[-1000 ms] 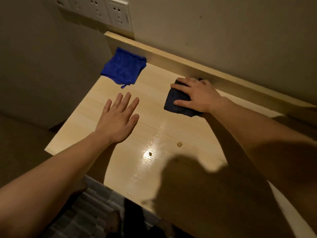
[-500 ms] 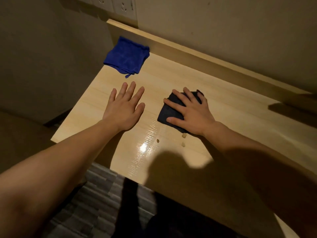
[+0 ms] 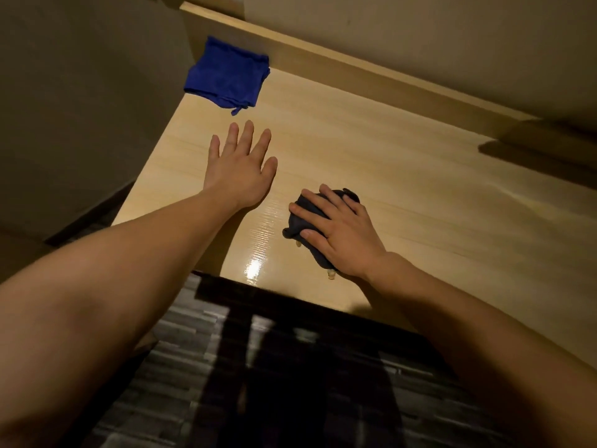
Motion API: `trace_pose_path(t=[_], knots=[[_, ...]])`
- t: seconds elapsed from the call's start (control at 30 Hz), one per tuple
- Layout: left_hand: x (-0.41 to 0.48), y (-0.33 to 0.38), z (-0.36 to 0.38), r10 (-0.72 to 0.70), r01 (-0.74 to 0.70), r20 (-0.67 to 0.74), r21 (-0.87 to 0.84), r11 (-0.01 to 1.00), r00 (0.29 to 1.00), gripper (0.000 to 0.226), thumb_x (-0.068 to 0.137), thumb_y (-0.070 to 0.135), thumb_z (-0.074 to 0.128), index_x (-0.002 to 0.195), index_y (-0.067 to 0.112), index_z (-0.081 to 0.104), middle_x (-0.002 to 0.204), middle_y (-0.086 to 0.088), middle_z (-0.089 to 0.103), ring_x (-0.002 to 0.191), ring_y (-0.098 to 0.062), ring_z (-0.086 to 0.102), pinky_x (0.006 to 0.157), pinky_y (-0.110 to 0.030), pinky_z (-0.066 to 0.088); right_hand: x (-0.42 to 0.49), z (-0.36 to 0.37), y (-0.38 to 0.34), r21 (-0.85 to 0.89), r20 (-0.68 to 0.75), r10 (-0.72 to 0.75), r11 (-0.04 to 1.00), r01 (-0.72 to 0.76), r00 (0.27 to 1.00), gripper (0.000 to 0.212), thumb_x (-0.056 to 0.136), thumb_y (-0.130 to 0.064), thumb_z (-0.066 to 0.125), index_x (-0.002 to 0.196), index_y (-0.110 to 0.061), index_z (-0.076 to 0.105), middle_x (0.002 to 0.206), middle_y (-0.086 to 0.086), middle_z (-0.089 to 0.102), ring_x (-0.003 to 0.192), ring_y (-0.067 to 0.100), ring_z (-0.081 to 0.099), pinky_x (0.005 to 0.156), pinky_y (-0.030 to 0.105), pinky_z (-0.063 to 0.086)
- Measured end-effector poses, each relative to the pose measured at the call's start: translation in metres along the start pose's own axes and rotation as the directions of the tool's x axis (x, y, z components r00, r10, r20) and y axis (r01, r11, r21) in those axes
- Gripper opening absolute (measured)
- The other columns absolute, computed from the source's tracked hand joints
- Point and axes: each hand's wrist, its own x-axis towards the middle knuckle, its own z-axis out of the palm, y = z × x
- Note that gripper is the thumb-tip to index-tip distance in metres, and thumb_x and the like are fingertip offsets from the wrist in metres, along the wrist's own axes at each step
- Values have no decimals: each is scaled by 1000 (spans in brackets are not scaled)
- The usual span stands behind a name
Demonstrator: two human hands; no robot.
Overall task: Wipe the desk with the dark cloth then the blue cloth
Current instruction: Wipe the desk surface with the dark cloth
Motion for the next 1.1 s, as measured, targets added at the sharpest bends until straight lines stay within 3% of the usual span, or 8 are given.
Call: trace_pose_path(t=[0.27,0.47,0.6,0.7,0.8,0.87,0.97,1.1], knots=[[-4,-2,-5,36,-35,7,-46,998,999,67,110,56,14,170,27,10,178,-11,0,163,-34,-7,128,-61,-2,-31,14,-50,97,-9,-59,994,60,998,47,110,-48,35,156,-41,43,168,-8,34,157,22,20,116,43,21],[-20,26,-8,160,-166,-56,-111,980,985,62,111,48,25,168,26,22,178,-10,10,164,-30,2,129,-59,3,-53,16,-83,250,-67,-189,947,200,980,37,108,-28,52,142,-23,64,153,3,56,145,29,46,103,42,38],[-15,56,-3,164,-165,-19,-151,975,986,65,109,52,22,169,28,17,179,-8,5,164,-29,-2,129,-58,1,-59,3,-81,501,-127,-105,851,155,986,36,107,-22,48,140,-18,63,142,0,63,134,19,54,97,35,38],[-12,62,8,126,-122,37,-85,989,991,72,107,61,16,170,29,7,179,-7,-3,164,-28,-8,128,-58,-4,-50,-20,-44,548,-294,29,824,144,955,37,106,-20,49,140,-19,63,143,-1,63,134,9,55,111,32,38],[-11,62,14,118,-118,25,-22,993,993,76,105,66,10,170,29,1,178,-6,-5,163,-28,-9,128,-59,-4,-23,-49,15,483,-323,194,876,-15,926,40,107,-19,49,146,-21,59,149,0,59,140,19,50,114,47,38],[-11,61,16,115,-115,11,-8,993,993,76,104,67,8,170,30,0,178,-6,-5,163,-27,-10,128,-58,-3,1,-66,61,384,-312,234,918,-103,921,39,110,-18,48,147,-21,57,151,2,57,142,24,47,108,44,34],[-10,62,19,100,-100,-10,3,995,995,76,104,68,8,170,31,1,178,-5,-5,163,-25,-10,129,-56,-4,43,-84,127,237,-260,228,957,-167,938,38,112,-23,45,150,-25,54,155,2,53,145,27,42,101,39,26],[-9,64,22,83,-82,-32,16,996,996,75,105,67,11,170,32,3,179,-3,-3,164,-23,-9,130,-56,-2,93,-86,189,18,-155,163,987,-162,974,44,113,-35,39,156,-27,45,163,5,41,149,31,33,108,51,30]])
